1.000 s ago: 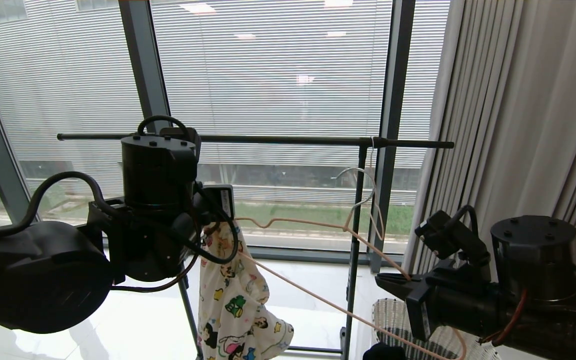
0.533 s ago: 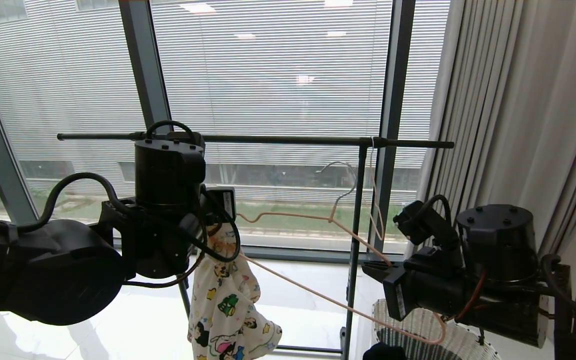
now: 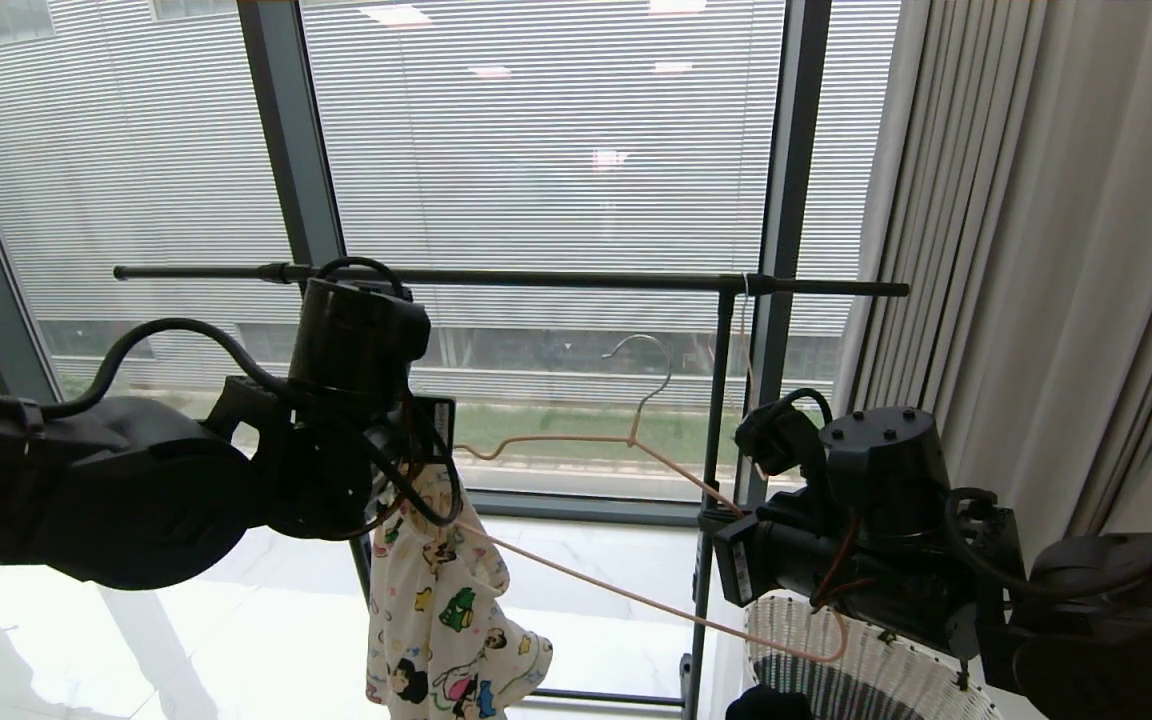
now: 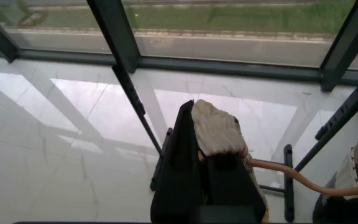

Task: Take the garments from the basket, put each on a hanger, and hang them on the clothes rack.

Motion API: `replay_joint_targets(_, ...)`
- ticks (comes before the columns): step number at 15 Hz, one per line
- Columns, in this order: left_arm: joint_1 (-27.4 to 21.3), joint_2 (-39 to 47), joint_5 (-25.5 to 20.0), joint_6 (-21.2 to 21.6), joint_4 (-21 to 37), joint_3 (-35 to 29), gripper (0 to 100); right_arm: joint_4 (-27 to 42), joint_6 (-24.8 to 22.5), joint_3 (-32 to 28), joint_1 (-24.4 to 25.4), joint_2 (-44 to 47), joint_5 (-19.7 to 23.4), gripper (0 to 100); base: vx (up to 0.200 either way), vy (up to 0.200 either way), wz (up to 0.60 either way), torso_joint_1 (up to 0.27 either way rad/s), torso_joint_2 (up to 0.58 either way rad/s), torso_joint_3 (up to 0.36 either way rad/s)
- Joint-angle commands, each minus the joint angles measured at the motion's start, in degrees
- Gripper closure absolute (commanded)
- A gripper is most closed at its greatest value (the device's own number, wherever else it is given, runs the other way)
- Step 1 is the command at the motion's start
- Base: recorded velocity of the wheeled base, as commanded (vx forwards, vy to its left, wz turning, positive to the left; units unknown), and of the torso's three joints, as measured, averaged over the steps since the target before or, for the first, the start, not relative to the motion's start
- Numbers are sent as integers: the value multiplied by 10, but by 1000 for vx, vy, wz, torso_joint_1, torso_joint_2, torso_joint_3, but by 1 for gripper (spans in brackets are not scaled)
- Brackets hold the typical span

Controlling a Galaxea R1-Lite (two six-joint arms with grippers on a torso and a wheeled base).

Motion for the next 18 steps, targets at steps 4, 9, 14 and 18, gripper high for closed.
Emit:
replay_joint_targets(4, 35, 9, 0, -1, 70, -62, 100, -1, 19, -5, 0, 13, -14, 100, 0, 0, 0, 0, 0, 0)
replay_joint_targets(9, 17, 16, 0, -30, 82, -62, 100, -2, 18, -38, 2, 14, -14, 100, 0, 0, 0, 0, 0, 0)
replay_joint_targets(14, -18, 16, -2, -50, 86, -79, 100, -3, 19, -46, 23, 23, -17, 100, 0, 0, 0, 0, 0, 0)
replay_joint_targets(18, -49, 14, -3, -66, 86, -99, 100, -7, 20, -80, 28, 51, -18, 100, 0, 0, 0, 0, 0, 0)
